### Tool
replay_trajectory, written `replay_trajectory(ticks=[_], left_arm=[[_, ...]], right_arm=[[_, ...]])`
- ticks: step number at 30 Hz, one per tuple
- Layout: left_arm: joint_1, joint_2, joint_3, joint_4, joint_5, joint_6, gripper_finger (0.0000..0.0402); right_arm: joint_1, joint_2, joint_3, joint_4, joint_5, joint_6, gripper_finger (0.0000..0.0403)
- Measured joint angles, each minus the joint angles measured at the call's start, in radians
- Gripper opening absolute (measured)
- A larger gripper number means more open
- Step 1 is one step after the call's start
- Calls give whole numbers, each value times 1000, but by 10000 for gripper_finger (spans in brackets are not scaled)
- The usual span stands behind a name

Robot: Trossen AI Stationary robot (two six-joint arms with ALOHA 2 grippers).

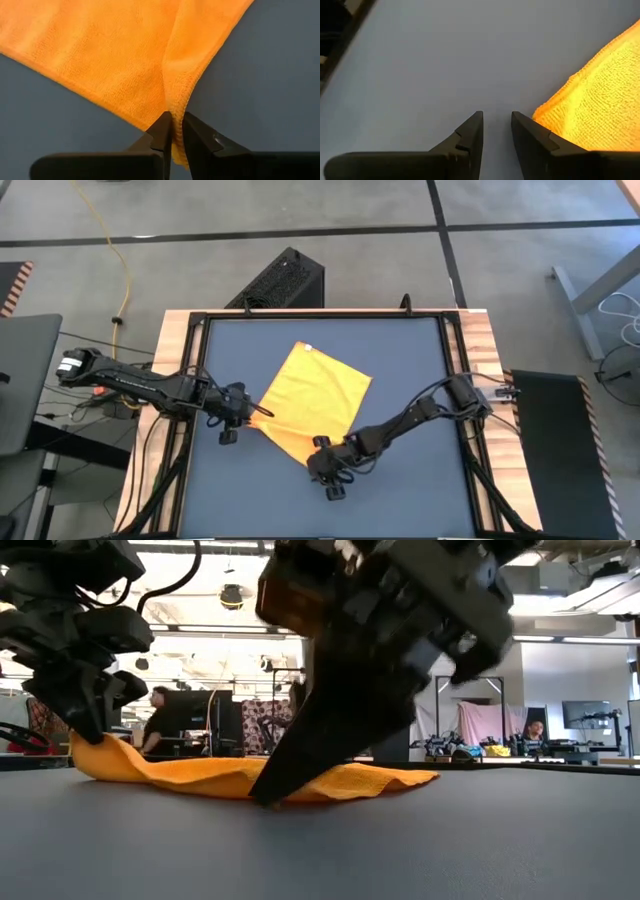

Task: Roll towel
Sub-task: Fold the yellow towel

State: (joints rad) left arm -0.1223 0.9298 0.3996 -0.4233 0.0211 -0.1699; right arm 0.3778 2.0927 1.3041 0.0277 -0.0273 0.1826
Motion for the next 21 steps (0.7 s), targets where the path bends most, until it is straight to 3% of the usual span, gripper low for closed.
replay_trajectory(ticks=[4,11,16,21], left_arm=[[0,0,0,12,0,-18,3],[0,0,0,30,-3,-62,0],[0,0,0,25,5,-132,0],[-2,0,0,15,86,-216,0]], right_arm=[[8,-51,0,-84,0,-8,128],[-15,-198,0,-362,59,-122,127],[-118,-305,0,-546,60,-248,127],[-291,-366,0,-656,57,-419,127]])
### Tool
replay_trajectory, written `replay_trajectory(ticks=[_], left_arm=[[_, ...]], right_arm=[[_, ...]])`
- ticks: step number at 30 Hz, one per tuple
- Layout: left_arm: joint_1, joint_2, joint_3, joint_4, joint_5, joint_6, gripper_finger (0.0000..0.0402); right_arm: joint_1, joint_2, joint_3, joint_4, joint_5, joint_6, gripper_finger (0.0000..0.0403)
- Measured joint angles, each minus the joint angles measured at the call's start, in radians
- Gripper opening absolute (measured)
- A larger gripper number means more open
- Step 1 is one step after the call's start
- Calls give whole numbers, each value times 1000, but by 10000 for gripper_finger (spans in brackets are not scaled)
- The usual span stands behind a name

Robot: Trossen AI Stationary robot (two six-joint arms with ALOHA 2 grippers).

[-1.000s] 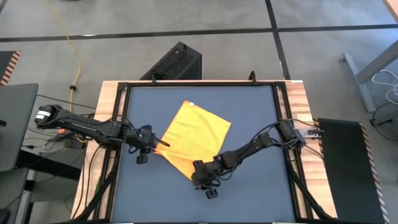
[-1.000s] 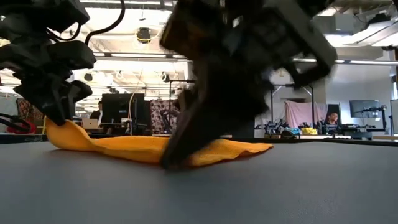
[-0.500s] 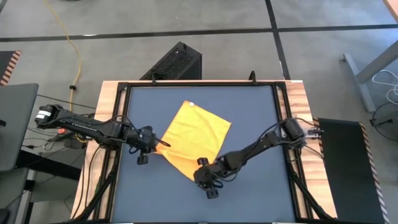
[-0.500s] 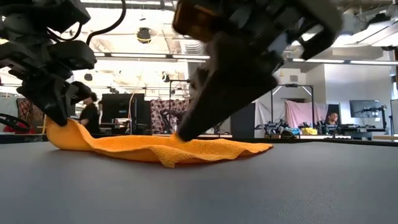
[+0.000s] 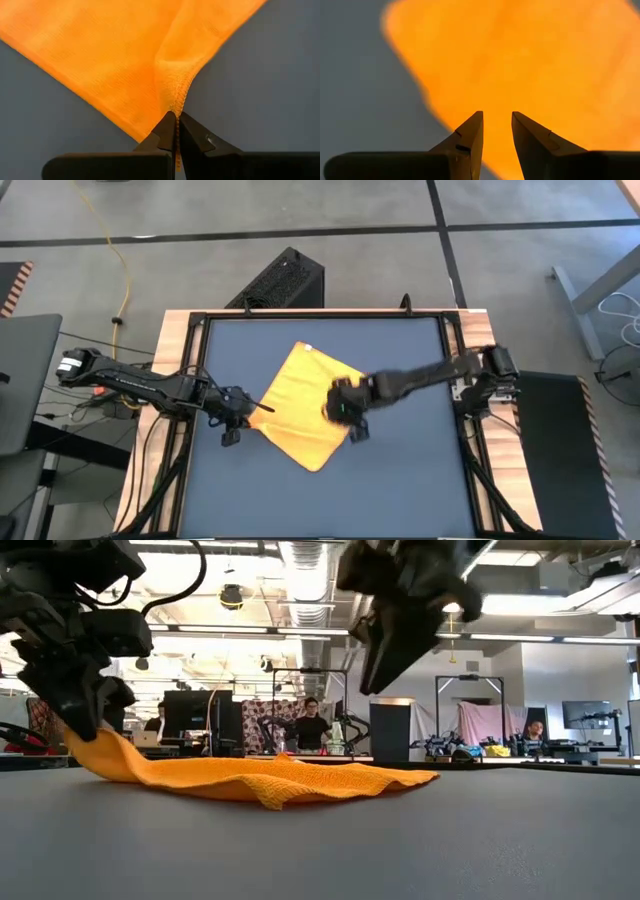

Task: Roll towel
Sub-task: Fold the yellow towel

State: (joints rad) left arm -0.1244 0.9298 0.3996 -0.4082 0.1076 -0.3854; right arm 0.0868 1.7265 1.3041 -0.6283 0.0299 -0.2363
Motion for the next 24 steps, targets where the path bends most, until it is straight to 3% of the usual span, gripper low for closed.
replay_trajectory(ticks=[5,9,16,24], left_arm=[[-24,0,0,6,31,-53,12],[-53,0,0,15,75,-147,44],[-77,0,0,10,125,-283,110],[-75,0,0,-48,125,-360,124]], right_arm=[[-211,32,0,101,-67,-177,127],[-345,110,0,251,-161,-191,127],[-434,221,0,289,-131,-196,127],[-510,260,-1,259,-107,-57,127]])
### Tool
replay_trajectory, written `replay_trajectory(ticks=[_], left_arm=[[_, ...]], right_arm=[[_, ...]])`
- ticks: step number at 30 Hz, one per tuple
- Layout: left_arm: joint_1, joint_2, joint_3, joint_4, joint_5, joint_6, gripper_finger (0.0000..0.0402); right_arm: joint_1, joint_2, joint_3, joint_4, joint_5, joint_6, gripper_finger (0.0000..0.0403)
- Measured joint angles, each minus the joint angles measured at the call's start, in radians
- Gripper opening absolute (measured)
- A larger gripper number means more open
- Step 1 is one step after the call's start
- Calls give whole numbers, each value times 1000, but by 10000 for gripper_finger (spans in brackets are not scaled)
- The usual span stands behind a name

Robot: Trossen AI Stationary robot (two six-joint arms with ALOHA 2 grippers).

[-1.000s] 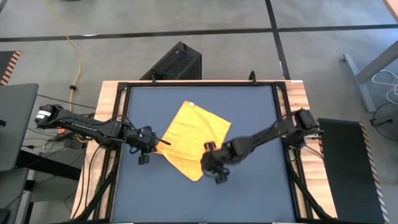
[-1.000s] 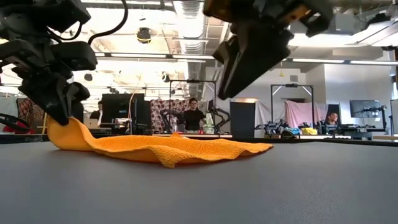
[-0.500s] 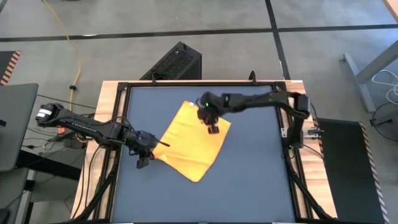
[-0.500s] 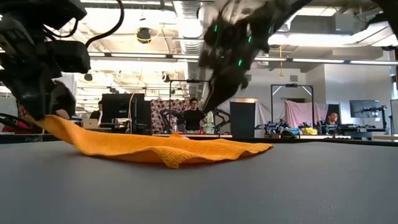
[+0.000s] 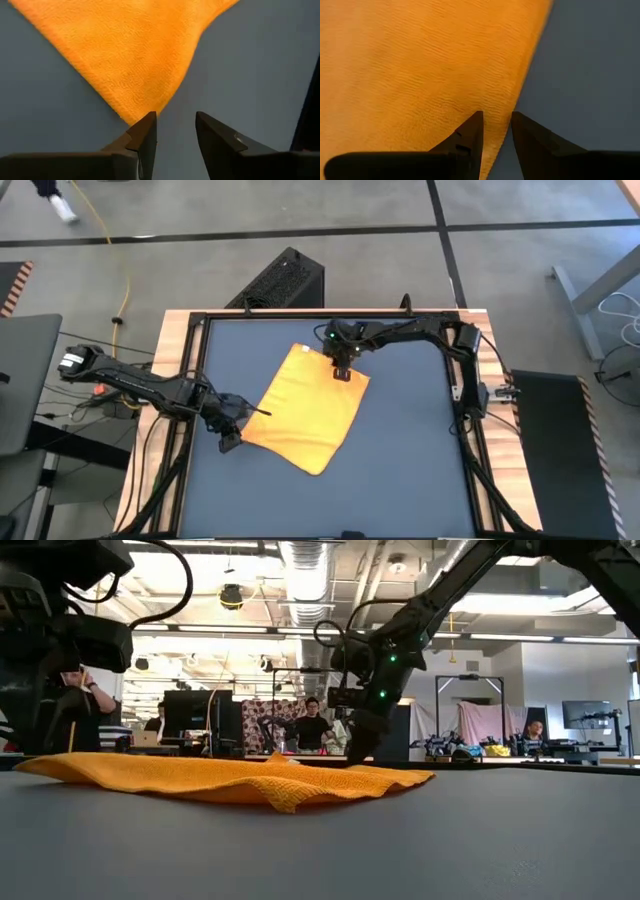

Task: Roll towel
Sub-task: Fold the yellow towel

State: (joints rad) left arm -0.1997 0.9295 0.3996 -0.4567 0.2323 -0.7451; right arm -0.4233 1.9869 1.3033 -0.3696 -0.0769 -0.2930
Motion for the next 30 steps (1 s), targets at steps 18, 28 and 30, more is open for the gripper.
replay_trajectory(ticks=[18,28,30], left_arm=[[33,57,15,299,-658,200,117],[71,326,-27,596,-529,223,98],[75,374,-27,687,-526,258,92]], right_arm=[[-68,-86,-98,-234,232,400,123],[-29,-419,-268,-182,321,546,102],[-10,-491,-294,-188,308,506,102]])
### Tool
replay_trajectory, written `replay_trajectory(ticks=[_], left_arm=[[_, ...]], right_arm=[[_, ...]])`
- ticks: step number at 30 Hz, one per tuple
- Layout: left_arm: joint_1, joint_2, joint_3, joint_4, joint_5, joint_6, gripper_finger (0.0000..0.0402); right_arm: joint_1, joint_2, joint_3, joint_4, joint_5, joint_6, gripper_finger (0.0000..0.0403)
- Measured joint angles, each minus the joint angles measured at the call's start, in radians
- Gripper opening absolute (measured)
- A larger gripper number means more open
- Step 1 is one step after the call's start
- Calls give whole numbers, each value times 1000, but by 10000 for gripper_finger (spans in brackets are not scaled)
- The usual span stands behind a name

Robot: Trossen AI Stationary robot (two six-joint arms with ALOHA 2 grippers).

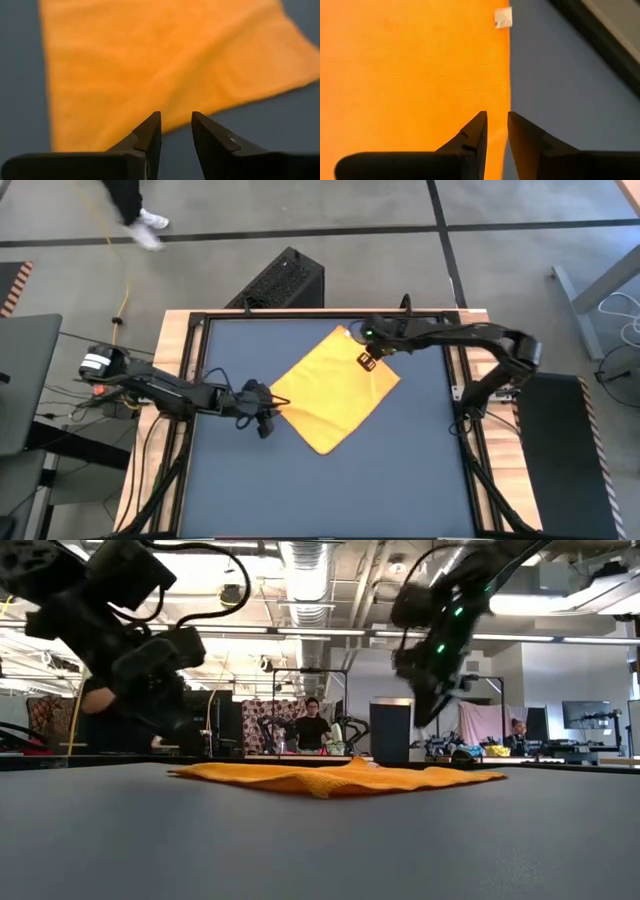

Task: Roll towel
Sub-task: Fold the yellow towel

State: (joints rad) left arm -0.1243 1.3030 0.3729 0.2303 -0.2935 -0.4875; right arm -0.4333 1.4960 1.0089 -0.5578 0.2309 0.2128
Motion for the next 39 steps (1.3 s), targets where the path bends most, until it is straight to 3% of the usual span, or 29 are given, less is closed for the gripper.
replay_trajectory(ticks=[4,8,13,17,24,29,37,39], left_arm=[[32,67,0,128,21,77,78],[90,151,1,220,148,116,63],[145,268,4,207,252,41,44],[159,303,6,203,284,5,27],[174,220,7,117,301,54,2],[204,124,7,-60,280,57,1],[277,35,5,-163,186,91,0],[301,24,5,-174,176,104,0]], right_arm=[[60,-128,-81,-29,-84,-70,102],[142,-214,-225,-41,-102,-148,102],[249,-253,-347,-10,-96,-101,103],[313,-231,-394,119,-2,-32,103],[333,-105,-408,269,108,10,102],[336,-5,-405,287,63,154,102],[572,50,-406,582,-51,266,102],[619,43,-386,584,-59,253,102]])
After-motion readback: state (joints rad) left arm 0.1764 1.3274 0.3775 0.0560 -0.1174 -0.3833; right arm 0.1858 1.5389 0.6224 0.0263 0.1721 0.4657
